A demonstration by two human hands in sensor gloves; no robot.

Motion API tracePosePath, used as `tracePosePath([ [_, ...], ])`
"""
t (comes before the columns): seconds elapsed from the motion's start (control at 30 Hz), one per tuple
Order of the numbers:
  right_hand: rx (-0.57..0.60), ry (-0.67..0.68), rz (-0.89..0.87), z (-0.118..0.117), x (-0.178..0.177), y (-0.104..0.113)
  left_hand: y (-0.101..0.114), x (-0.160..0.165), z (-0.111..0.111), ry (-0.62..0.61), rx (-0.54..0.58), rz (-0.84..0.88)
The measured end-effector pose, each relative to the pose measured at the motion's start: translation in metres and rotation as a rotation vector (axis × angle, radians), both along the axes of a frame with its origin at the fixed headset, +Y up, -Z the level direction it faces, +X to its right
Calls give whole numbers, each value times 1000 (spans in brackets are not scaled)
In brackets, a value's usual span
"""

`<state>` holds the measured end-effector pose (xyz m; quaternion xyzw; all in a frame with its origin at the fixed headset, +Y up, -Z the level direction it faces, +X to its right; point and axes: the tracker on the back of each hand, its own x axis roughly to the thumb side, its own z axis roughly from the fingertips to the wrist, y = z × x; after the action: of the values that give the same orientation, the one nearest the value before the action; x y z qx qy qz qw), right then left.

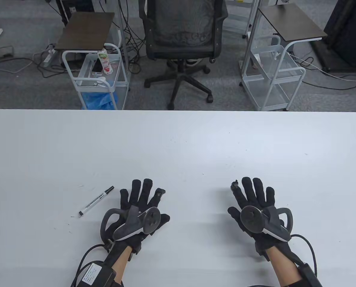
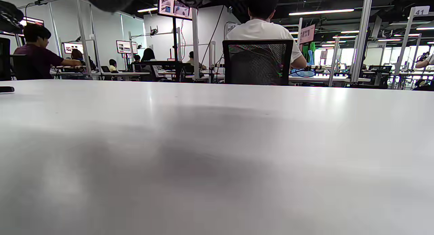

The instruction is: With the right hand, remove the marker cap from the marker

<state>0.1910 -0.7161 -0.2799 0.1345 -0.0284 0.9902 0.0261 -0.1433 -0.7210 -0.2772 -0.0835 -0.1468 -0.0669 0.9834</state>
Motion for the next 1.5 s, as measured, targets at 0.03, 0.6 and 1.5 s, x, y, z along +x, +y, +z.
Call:
tracePosePath([
  [0.03,2,2,0,0,0,0,0,0,0,-1,-8,2],
  [0.6,-2,21,4,1,-3,-2,2,-7,-1,25,-3,16],
  [1.5,31,55,-73,4,-3,11,67,-37,-13,131,85,148],
])
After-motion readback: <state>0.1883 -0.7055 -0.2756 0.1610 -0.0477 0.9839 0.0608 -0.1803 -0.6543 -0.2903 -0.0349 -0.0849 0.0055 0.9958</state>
